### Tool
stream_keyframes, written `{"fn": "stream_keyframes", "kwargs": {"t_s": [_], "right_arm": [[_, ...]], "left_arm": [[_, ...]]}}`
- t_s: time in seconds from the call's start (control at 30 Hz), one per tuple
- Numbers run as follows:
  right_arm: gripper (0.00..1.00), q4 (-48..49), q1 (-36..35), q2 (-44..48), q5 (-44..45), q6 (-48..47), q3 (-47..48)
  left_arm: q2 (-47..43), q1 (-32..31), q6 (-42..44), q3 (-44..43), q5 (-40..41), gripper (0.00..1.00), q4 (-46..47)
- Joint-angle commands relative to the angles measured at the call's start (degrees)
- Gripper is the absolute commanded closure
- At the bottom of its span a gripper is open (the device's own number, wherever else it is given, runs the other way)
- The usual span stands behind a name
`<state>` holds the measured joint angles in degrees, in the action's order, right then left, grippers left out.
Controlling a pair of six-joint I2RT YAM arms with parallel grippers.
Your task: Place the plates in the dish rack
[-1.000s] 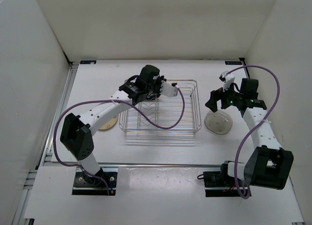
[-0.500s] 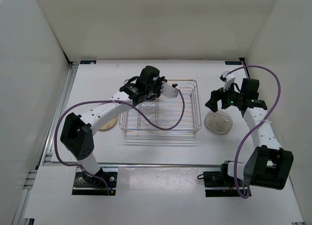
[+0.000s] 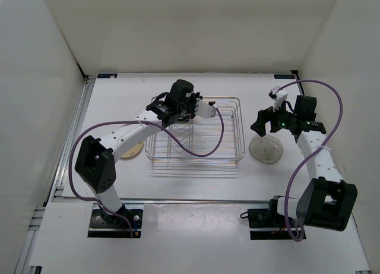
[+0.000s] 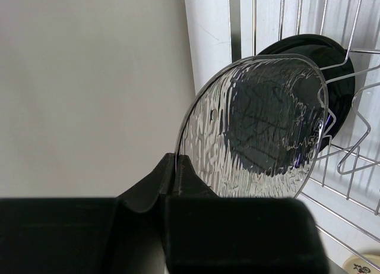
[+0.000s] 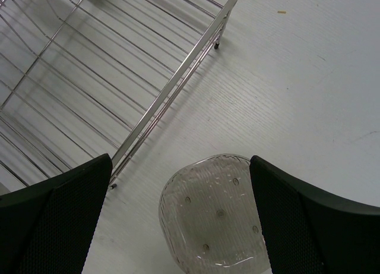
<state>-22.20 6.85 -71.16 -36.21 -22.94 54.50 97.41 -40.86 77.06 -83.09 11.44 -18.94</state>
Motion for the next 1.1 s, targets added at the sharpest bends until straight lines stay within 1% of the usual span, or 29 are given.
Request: {"fn": "stream_keyframes", "kwargs": {"t_s": [0.0,0.7,0.9,1.07], "right_arm": [[0.00,0.8,0.4,0.8,-1.6,-0.4,-0.1],[0.00,0.8,0.4,0.8,-1.6,-0.4,-0.1],[0.00,0.8,0.4,0.8,-2.1,-0.4,-0.1],[0.00,0.2,1.5,1.4,-2.6,-0.4,-0.1]], "left_arm": [[-0.6,0.3,0.3,-2.0,-0.7,0.90,1.4],[-1.2,1.3,0.3,-3.0,-0.2,0.90,1.4],[0.4,1.8,0.3,-3.7,-0.2,0.90,1.4],[1.7,1.8,0.3,-2.4,-0.2,0.90,1.9]]}}
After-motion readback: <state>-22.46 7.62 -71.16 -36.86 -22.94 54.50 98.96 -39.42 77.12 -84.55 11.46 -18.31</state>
